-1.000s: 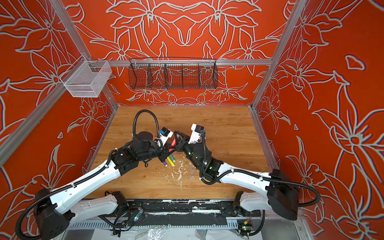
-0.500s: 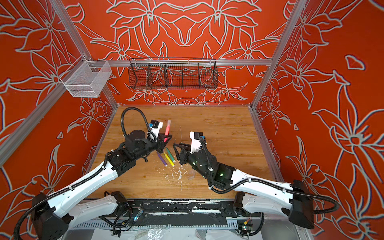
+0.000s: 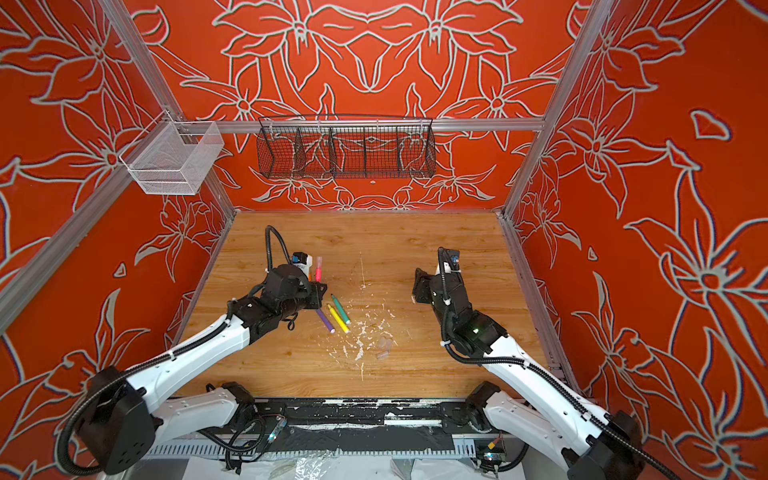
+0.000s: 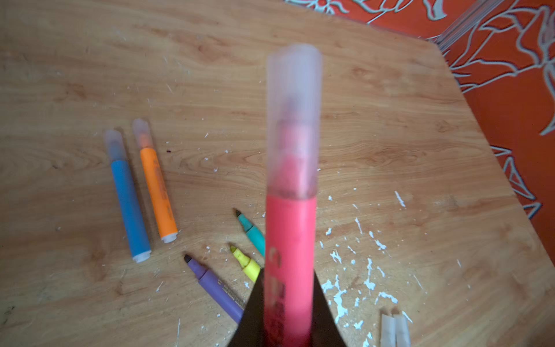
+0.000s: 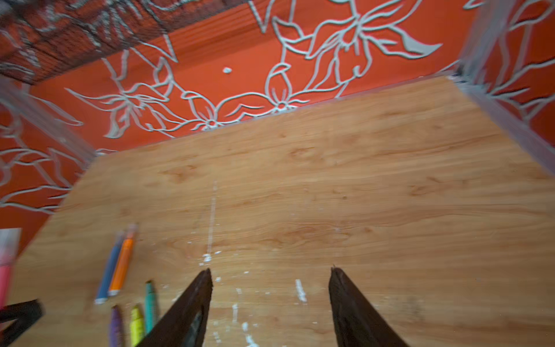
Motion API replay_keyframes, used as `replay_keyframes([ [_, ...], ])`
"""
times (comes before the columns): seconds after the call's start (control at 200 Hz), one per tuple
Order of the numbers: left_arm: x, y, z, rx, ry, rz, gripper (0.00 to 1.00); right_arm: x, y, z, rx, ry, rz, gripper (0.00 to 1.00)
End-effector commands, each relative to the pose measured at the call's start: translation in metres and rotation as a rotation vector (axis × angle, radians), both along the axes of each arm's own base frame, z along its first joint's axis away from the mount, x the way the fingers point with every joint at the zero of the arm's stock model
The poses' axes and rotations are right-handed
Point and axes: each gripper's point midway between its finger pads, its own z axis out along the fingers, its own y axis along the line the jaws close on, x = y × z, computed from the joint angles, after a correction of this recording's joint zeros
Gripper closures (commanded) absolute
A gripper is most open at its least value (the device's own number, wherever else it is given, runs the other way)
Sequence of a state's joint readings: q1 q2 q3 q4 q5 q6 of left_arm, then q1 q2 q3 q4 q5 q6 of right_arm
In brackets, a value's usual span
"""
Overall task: Insert the pens into the pen caps
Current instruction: 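Lower the capped pink marker beside the blue marker while the right arm withdraws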
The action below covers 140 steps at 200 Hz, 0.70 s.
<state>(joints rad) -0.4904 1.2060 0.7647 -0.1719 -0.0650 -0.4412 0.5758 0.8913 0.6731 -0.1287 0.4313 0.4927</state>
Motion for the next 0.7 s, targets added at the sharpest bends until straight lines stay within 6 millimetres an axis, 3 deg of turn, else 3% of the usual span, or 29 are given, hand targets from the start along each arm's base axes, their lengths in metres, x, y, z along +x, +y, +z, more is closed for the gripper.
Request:
replay_keyframes([
  [0.0, 0.012, 0.006, -0.013, -0.004, 0.069, 0.059, 1.0, 0.002, -0.042, -0.032, -0.151, 0.064, -0.116, 0.35],
  [0.16, 0.03, 0.006, -0.032, 0.037, 0.142, 0.083, 1.0, 0.012, -0.077, -0.073, -0.164, 0.133, -0.23, 0.38],
  [0.265, 0.04, 0.004, -0.046, 0.075, 0.2, 0.084, 1.0, 0.011, -0.102, -0.09, -0.171, 0.172, -0.348, 0.4],
  [0.58, 0.075, 0.004, -0.086, 0.184, 0.305, 0.13, 1.0, 0.009, -0.101, -0.093, -0.119, 0.129, -0.324, 0.38],
  [0.696, 0.079, 0.021, -0.099, 0.245, 0.361, 0.219, 1.0, 0.006, -0.1, -0.091, -0.103, 0.104, -0.313, 0.37],
])
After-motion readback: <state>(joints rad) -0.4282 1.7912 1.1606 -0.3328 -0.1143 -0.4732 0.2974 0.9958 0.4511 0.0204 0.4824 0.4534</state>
